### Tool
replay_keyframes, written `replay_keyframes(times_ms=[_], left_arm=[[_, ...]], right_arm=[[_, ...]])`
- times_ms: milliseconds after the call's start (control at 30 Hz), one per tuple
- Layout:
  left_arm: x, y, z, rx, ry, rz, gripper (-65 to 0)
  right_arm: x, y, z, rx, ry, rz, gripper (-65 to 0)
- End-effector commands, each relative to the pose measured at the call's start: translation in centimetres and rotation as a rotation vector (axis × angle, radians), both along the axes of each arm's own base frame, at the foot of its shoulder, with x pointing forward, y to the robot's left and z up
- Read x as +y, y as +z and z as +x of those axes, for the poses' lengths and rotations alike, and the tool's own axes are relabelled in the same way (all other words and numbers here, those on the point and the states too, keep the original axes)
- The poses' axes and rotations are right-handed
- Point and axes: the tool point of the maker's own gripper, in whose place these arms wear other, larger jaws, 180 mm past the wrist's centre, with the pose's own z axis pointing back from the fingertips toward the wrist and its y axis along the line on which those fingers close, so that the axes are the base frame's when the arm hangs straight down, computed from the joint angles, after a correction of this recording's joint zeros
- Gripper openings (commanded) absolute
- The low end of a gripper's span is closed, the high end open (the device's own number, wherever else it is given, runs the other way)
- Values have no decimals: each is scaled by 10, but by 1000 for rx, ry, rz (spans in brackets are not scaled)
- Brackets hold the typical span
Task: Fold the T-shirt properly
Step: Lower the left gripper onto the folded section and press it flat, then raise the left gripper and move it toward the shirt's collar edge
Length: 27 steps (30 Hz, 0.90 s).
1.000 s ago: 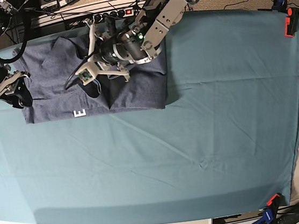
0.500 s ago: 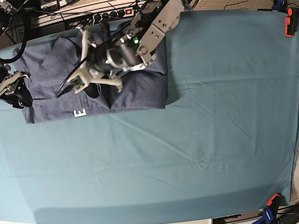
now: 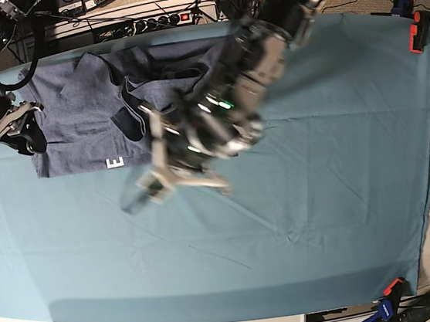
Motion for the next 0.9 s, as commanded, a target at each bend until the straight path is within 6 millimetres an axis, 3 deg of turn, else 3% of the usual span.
replay_keyframes(times_ms=[0, 167, 267, 500, 867], left_arm=[[10, 10, 10, -22, 23, -20, -650], [75, -20, 20, 47, 124, 42, -650], [93, -37, 11, 113, 150, 44, -650], [79, -60, -28, 264, 99, -49, -650], [56, -68, -60, 368, 63, -147, -650]], right_arm=[[-2, 15, 6, -53, 11, -13, -464], [-2, 16, 6, -55, 11, -13, -464], [-2, 16, 6, -58, 10, -12, -464], [-1, 16, 6, -60, 10, -11, -464], [-2, 17, 7, -61, 10, -12, -464]])
